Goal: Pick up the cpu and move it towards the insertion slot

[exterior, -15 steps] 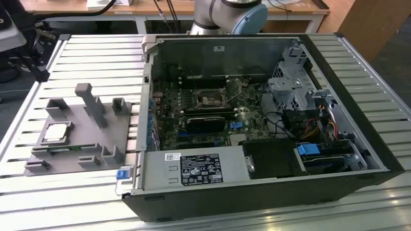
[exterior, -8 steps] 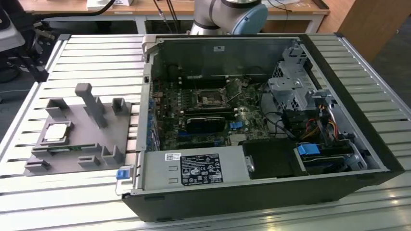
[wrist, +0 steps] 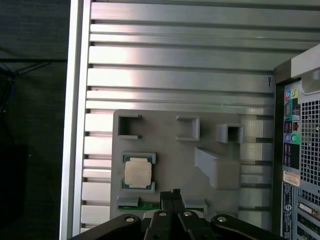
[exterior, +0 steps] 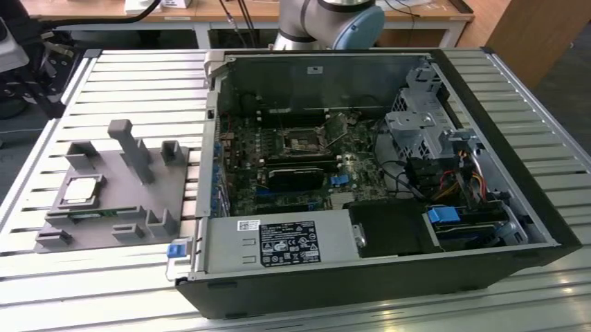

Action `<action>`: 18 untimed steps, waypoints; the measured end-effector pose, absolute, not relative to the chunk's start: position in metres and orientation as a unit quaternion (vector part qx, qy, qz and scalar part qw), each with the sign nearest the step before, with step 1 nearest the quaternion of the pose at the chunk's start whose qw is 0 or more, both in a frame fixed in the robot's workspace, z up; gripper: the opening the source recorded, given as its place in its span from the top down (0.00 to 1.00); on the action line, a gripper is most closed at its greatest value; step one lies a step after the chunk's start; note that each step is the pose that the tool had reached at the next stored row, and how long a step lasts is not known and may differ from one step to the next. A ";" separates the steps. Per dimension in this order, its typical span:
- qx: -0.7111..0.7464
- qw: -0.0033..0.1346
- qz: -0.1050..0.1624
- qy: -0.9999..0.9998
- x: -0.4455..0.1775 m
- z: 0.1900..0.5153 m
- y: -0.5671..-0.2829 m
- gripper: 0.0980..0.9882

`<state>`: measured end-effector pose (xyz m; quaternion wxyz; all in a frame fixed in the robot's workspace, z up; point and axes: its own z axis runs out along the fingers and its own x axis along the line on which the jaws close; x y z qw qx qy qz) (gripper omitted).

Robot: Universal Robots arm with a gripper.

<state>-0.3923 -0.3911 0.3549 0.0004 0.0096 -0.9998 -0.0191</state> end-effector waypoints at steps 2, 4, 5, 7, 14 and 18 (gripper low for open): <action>0.010 0.000 -0.019 -1.000 -0.394 0.355 -0.391 0.99; 0.010 0.000 -0.019 -1.000 -0.396 0.355 -0.391 0.99; 0.010 0.000 -0.019 -1.000 -0.396 0.355 -0.391 0.99; 0.010 0.000 -0.019 -1.000 -0.398 0.355 -0.391 0.99; 0.010 0.000 -0.019 -1.000 -0.403 0.355 -0.391 0.99; 0.010 0.000 -0.019 -1.000 -0.407 0.355 -0.391 0.99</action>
